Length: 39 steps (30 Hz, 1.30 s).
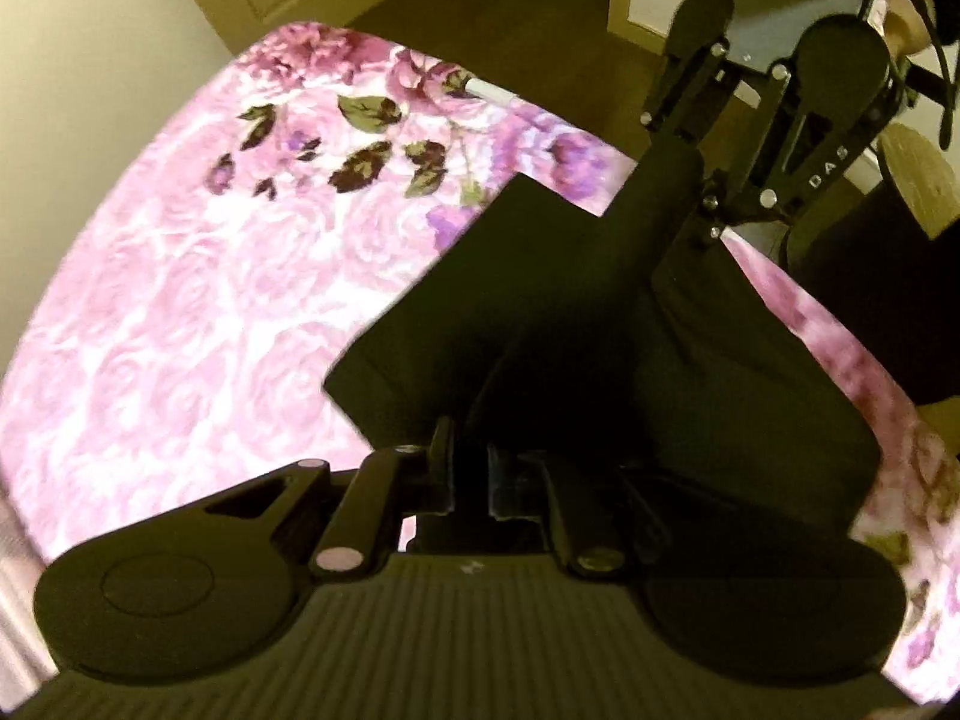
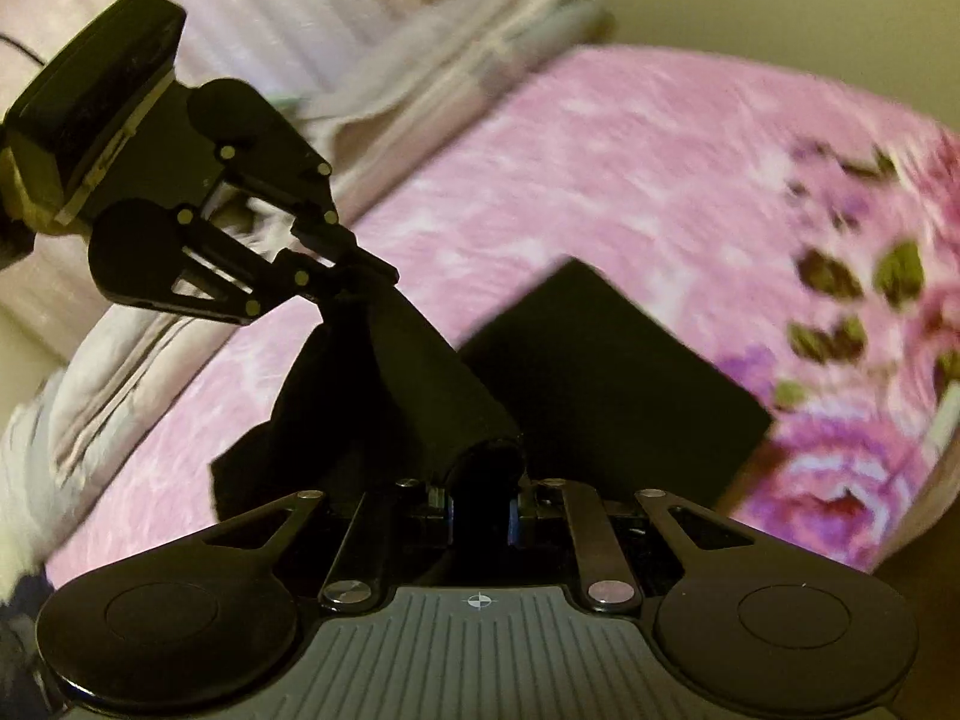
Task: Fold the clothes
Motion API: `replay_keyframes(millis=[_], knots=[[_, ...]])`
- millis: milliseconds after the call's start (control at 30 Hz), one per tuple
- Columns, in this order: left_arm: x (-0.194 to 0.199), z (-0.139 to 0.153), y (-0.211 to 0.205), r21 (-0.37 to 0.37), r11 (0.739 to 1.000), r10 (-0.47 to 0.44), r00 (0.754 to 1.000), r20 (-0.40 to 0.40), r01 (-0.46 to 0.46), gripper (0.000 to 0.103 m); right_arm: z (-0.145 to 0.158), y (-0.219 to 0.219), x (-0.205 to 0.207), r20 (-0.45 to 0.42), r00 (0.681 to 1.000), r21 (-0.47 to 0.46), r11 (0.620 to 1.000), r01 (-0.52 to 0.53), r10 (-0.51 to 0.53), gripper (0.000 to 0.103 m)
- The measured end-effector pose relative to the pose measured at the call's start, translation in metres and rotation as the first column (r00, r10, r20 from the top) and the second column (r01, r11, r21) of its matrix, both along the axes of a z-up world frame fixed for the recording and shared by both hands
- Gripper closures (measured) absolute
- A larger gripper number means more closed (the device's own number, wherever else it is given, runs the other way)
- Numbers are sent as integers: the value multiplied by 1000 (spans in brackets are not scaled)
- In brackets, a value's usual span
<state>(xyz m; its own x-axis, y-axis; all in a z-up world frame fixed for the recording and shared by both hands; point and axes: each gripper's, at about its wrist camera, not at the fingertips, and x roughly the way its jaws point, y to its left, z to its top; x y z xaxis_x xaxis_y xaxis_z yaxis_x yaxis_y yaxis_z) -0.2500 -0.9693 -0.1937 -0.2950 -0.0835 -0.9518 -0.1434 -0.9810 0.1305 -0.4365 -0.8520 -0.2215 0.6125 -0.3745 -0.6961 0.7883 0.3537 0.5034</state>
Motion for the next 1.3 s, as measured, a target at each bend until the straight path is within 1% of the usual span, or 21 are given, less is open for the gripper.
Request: replay_keyframes(millis=[133,233,367,400,433,500,533,567,600,633,700,833,900,967,1067,1100,1133,1167,1200,1233,1300], knots=[[-38,-29,-33,52,998,-22,1000,9,21,95,-24,-21,-35,40,995,75,994,83,-87,89],[-55,-50,-49,93,996,-23,999,33,20,92,-40,-34,-45,42,993,117,988,102,-107,89],[-57,-64,-73,143,987,77,997,18,-79,77,-53,-38,-58,64,984,168,974,152,-165,88],[-54,-62,-76,134,985,104,995,7,-104,69,-54,-37,-61,73,980,176,970,168,-183,87],[-49,-58,-81,142,981,135,991,-5,-133,67,-53,-34,-65,80,975,179,965,191,-208,80],[-37,-48,-89,156,969,201,979,-32,-194,62,-47,-27,-74,87,959,178,951,252,-270,77],[-29,-42,-93,161,961,236,971,-47,-226,61,-44,-22,-77,82,949,174,942,286,-303,67],[-23,-37,-93,155,956,259,964,-56,-248,61,-39,-17,-80,68,939,166,932,322,-337,49],[-14,-32,-94,152,949,288,956,-62,-276,64,-35,-11,-83,59,928,158,921,355,-368,42],[-6,-28,-94,149,941,316,946,-67,-304,65,-31,-6,-86,60,918,154,912,380,-393,39],[11,-18,-95,144,922,372,925,-79,-359,65,-25,0,-87,71,910,152,906,395,-408,39],[35,-16,-86,318,826,522,845,-120,-465,64,-21,-3,-75,66,922,132,919,371,-382,39],[36,-26,-76,356,797,553,826,-106,-488,64,-28,-13,-66,40,926,129,921,369,-376,39],[34,-38,-66,366,780,571,817,-85,-507,64,-36,-22,-63,16,924,141,916,376,-382,40],[40,-42,-44,374,766,587,806,-77,-522,65,-44,-31,-62,-5,928,152,917,369,-373,40],[46,-44,-34,361,770,583,810,-63,-526,65,-45,-31,-62,-10,932,149,921,359,-361,40],[52,-46,-24,348,773,579,814,-49,-530,67,-45,-31,-63,-19,936,146,926,350,-351,48],[60,-48,-13,346,767,583,812,-25,-540,68,-45,-32,-64,-33,938,144,927,345,-344,59],[67,-52,-9,345,760,588,809,-4,-551,75,-47,-32,-66,-54,938,145,927,345,-341,74],[73,-55,-5,344,752,593,805,17,-562,80,-49,-34,-69,-57,940,155,927,342,-338,74],[83,-57,-4,304,747,613,790,32,-592,82,-52,-38,-71,-61,948,166,933,318,-312,74]])
